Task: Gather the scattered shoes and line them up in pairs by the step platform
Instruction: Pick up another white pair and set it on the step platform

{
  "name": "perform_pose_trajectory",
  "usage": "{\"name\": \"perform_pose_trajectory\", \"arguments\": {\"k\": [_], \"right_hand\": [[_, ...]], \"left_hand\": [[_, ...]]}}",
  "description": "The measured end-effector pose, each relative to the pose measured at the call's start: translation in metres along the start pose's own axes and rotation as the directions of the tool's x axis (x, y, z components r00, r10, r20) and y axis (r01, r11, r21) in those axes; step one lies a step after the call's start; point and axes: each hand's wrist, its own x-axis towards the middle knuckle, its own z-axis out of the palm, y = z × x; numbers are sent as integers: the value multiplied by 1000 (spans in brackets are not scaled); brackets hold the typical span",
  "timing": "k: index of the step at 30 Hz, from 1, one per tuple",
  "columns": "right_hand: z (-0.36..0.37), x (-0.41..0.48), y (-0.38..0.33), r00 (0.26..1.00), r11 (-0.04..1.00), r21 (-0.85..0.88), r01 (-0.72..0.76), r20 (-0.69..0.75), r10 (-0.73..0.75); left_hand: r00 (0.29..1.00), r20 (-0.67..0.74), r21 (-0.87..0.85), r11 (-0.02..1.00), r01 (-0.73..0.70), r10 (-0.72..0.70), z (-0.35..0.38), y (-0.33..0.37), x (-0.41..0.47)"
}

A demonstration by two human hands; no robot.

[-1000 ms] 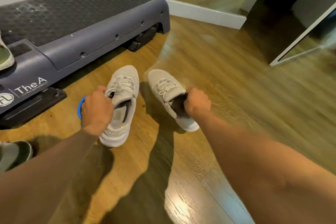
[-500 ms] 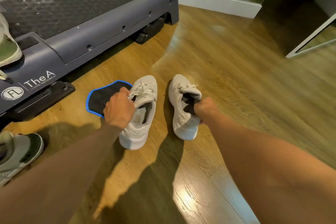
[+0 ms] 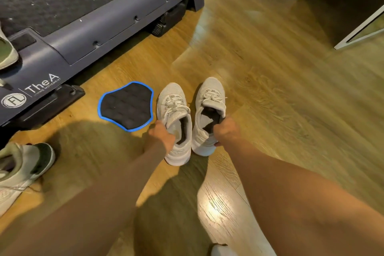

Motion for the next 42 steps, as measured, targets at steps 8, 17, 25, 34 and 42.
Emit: {"name": "perform_pose_trajectory", "arguments": {"k": [8, 17, 25, 34, 42], "right_hand": [[-21, -58, -15, 995, 996, -24, -83, 55, 84], [-204, -217, -114, 989, 990, -35, -139, 44, 141], [-426, -383, -217, 975, 988, 106, -115, -180, 133], [-607, -512, -198, 871, 925, 363, -115, -411, 270], [-734, -582, -74, 763, 855, 493, -162, -486, 425]], "left_hand": [[983, -159, 197, 978, -62, 94, -31, 23, -39], [997, -79, 129, 992, -15, 26, -153, 168, -213], [972, -67, 165, 964, -210, 224, -284, 380, -402], [874, 7, 223, 851, -476, 486, -297, 538, -562], [778, 153, 220, 746, -628, 610, -182, 615, -697]]}}
